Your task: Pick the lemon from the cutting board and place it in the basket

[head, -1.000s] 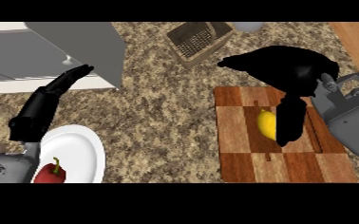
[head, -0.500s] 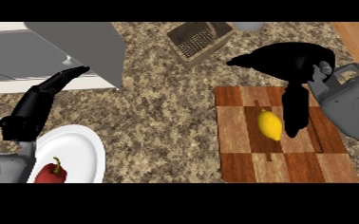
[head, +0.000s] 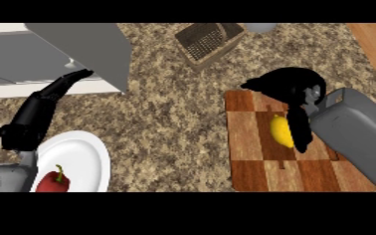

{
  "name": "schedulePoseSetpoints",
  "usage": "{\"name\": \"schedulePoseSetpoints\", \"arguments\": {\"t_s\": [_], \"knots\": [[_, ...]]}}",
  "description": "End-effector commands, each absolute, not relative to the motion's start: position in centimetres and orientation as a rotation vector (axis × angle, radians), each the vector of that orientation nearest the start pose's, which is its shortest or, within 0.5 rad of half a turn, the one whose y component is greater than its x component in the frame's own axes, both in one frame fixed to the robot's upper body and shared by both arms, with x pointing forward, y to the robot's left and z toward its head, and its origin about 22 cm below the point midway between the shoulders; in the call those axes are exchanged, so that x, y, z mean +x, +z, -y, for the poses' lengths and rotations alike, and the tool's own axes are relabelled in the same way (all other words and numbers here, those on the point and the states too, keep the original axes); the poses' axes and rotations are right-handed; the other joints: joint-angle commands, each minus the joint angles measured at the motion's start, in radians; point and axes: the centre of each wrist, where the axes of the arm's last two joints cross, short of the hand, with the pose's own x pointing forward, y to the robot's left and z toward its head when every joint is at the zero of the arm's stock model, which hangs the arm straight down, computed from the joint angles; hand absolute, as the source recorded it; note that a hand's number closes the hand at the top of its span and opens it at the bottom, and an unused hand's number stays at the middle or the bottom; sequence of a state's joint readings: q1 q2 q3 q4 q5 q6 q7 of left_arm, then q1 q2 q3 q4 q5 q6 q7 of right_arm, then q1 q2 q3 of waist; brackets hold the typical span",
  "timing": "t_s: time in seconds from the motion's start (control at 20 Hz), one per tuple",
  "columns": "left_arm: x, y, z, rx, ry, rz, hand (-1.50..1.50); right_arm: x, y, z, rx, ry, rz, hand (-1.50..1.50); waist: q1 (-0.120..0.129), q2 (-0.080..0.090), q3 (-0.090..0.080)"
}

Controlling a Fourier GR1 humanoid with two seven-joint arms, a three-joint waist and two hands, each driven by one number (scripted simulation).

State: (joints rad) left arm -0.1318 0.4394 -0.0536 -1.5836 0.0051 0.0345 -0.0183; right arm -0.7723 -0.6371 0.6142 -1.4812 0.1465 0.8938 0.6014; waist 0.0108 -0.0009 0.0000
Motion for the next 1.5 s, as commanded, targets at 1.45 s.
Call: {"name": "schedulePoseSetpoints", "arguments": {"t_s": [1.45], "knots": [[29.2, 7.1, -29.6, 0.322, -0.373, 1.726, 0.0, 33.3, 6.6, 22.5, -0.492, 1.828, 0.761, -1.5, -0.012, 0.003, 0.0]]}}
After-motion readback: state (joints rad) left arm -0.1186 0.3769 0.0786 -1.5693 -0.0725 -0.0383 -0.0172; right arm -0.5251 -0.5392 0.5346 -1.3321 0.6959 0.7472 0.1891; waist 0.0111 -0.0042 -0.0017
